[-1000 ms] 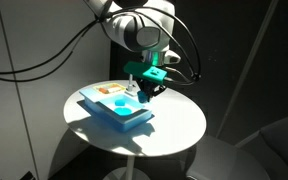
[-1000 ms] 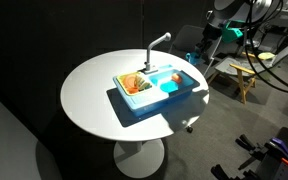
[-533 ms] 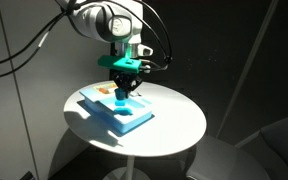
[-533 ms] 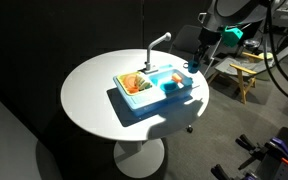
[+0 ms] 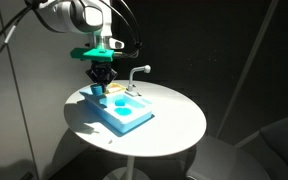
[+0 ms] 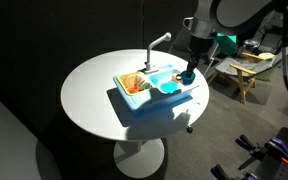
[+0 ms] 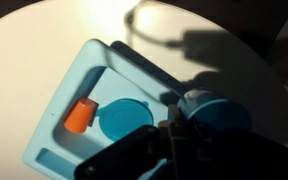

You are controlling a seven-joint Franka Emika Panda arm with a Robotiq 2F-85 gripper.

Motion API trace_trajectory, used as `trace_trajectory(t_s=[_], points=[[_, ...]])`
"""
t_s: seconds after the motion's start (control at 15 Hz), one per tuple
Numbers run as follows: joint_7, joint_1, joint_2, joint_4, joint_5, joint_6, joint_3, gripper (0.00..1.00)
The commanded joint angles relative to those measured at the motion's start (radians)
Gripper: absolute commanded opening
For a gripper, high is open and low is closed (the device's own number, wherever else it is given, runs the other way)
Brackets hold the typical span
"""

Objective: Move the cup to the left side of the toy sink

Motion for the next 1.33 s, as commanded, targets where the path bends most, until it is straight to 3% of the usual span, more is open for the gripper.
trace_trajectory(t_s=[0.0,0.6,1.27], points=[[0.02,0.044,-0.035,-0.026,-0.015,-0.023,0.034,0.01],[0.065,0.151,-0.016,-0.007,-0.002,-0.014,0.124,0.01],[0.129,0.158,0.049,0.153,-0.028,-0.026,0.121,0.01]])
